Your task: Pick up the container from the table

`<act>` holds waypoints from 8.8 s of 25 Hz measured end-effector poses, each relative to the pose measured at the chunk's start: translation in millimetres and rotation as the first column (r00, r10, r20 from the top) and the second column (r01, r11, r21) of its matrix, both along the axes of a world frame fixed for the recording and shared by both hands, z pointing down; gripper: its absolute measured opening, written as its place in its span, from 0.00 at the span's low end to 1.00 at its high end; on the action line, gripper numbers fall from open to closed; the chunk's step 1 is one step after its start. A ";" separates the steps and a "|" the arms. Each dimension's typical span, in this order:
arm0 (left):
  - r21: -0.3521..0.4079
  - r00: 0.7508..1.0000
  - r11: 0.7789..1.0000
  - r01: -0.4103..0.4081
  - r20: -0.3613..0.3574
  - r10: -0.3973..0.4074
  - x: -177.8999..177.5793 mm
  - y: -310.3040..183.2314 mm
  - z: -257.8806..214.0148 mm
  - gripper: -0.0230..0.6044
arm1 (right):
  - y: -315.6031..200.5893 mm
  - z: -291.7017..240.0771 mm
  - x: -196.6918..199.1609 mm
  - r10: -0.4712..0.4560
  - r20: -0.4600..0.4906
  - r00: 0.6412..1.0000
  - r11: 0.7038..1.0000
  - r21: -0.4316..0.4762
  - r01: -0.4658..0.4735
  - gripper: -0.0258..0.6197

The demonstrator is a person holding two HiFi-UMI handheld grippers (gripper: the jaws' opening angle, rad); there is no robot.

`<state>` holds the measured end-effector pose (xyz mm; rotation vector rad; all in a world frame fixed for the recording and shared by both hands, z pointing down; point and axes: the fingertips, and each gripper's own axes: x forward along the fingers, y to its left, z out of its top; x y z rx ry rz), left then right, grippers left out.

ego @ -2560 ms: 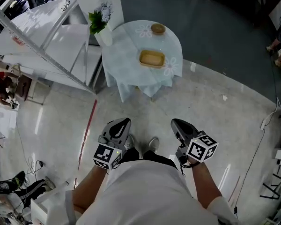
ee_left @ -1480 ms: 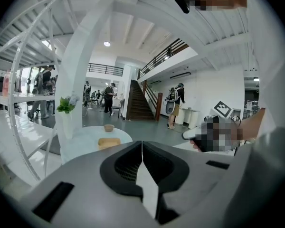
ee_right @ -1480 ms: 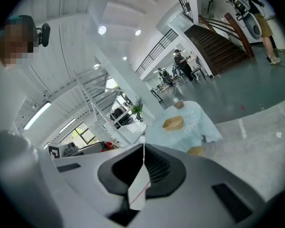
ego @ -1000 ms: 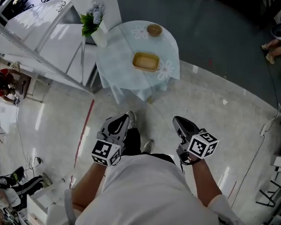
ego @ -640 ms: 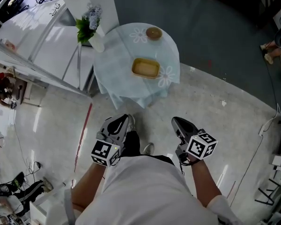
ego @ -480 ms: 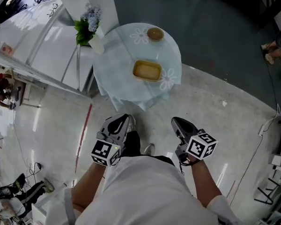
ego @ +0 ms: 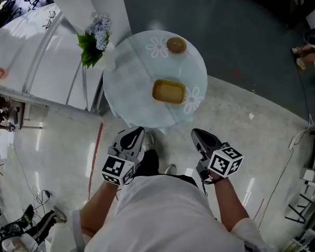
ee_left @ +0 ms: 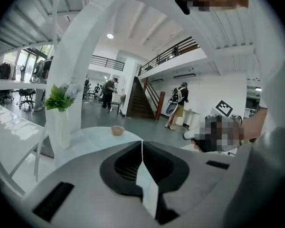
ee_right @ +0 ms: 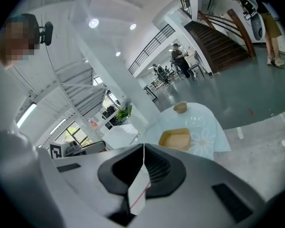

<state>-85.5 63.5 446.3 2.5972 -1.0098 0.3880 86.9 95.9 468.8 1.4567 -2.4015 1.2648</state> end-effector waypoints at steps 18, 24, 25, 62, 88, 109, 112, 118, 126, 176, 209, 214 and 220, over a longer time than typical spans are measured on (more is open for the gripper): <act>-0.035 0.996 0.996 -0.086 -0.037 0.085 -37.5 -117.8 13.1 0.07 | -111.7 1.1 -49.1 0.062 -0.043 0.997 0.998 -0.026 -0.063 0.08; -0.044 0.994 0.994 -0.100 -0.038 0.098 -44.4 -132.1 17.9 0.07 | -125.5 8.6 -56.3 0.068 -0.051 0.996 0.996 -0.046 -0.070 0.08; -0.046 0.995 0.994 -0.099 -0.038 0.098 -45.6 -134.0 18.5 0.07 | -127.6 9.7 -57.0 0.067 -0.052 0.996 0.996 -0.048 -0.070 0.08; -0.135 0.997 0.989 0.062 0.055 -0.055 42.2 -189.7 46.2 0.07 | -212.2 122.6 30.3 -0.095 -0.160 0.983 0.970 -0.236 0.055 0.08; -0.226 0.993 0.971 0.074 0.110 -0.050 30.9 -172.8 78.7 0.07 | -185.5 223.9 37.5 -0.083 -0.259 0.962 0.911 -0.412 -0.033 0.24; -0.171 0.993 0.981 0.092 0.087 -0.078 16.0 -178.1 61.7 0.07 | -197.4 216.7 43.7 -0.030 -0.279 0.960 0.898 -0.429 -0.097 0.09; -0.148 0.993 0.984 0.097 0.078 -0.086 15.0 -183.7 53.0 0.07 | -207.4 202.1 42.5 -0.014 -0.254 0.967 0.908 -0.407 -0.094 0.09; -0.103 0.992 0.989 0.110 0.067 -0.104 11.5 -192.3 35.6 0.07 | -226.3 169.7 38.0 0.002 -0.223 0.975 0.932 -0.352 -0.083 0.08; -0.050 0.991 0.991 0.125 0.055 -0.123 5.6 -195.7 15.0 0.07 | -247.5 130.8 37.3 0.021 -0.211 0.977 0.960 -0.269 -0.079 0.08; 0.126 0.987 0.979 0.162 -0.035 -0.158 -19.4 -210.7 -61.2 0.07 | -282.5 -77.2 26.0 0.108 -0.101 0.989 0.985 0.146 -0.093 0.08; 0.101 0.991 0.986 0.130 -0.032 -0.127 -11.1 -197.3 -51.6 0.07 | -265.9 -86.8 13.5 0.057 -0.086 0.995 0.985 0.166 -0.042 0.08; 0.093 0.992 0.988 0.124 -0.029 -0.122 -9.0 -195.8 -47.8 0.07 | -264.2 -82.0 11.2 0.049 -0.087 0.995 0.987 0.159 -0.035 0.08; 0.090 0.992 0.988 0.128 -0.027 -0.126 -6.3 -196.8 -45.6 0.07 | -263.0 -77.6 11.0 0.039 -0.094 0.995 0.988 0.154 -0.024 0.08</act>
